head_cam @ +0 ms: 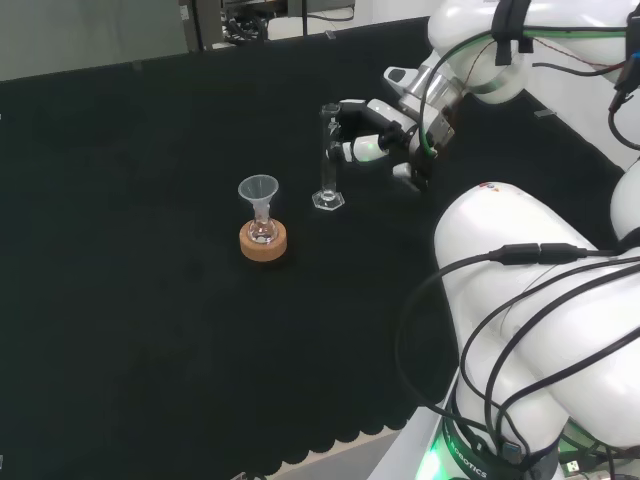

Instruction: Put the graduated cylinder back on the table.

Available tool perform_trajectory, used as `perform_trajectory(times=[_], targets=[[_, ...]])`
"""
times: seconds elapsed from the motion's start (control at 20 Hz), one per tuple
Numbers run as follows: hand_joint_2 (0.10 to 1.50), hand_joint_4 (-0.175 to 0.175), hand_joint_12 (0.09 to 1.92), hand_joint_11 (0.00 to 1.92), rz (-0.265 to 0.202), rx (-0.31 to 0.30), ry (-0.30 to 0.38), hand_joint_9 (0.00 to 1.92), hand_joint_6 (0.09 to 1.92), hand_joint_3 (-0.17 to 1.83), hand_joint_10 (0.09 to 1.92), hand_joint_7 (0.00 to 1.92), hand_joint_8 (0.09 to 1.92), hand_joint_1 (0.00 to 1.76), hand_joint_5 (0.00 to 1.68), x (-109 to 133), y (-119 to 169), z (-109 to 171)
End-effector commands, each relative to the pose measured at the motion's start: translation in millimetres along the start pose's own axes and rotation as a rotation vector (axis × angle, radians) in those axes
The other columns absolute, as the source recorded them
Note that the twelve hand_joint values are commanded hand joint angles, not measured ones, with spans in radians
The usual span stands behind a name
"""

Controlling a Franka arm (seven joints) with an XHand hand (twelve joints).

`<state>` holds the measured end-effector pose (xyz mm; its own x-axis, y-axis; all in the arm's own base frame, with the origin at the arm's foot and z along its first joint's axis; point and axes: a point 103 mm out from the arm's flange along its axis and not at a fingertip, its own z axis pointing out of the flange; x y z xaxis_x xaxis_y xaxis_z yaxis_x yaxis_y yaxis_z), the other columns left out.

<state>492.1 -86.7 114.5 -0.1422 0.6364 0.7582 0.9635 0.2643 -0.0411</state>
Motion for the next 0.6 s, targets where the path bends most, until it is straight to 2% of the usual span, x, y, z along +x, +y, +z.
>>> perform_trajectory(times=[0.05, 0.3, 0.6], targets=[[0.91, -0.064, 1.38, 0.13, 0.024, -0.018, -0.022, 0.41, 0.27, -0.17, 0.63, 0.19, 0.69, 0.98, 0.38, 9.4, -9.5, -14.0], [0.89, -0.074, 1.4, 0.01, 0.062, -0.072, -0.059, 0.22, 0.13, -0.17, 0.73, 0.04, 0.7, 0.94, 0.31, 16.1, -28.8, -35.8], [0.89, -0.078, 1.38, 0.0, 0.105, -0.136, -0.126, 0.19, 0.1, -0.17, 0.74, 0.02, 0.7, 0.91, 0.29, 29.5, -69.4, -72.1]])
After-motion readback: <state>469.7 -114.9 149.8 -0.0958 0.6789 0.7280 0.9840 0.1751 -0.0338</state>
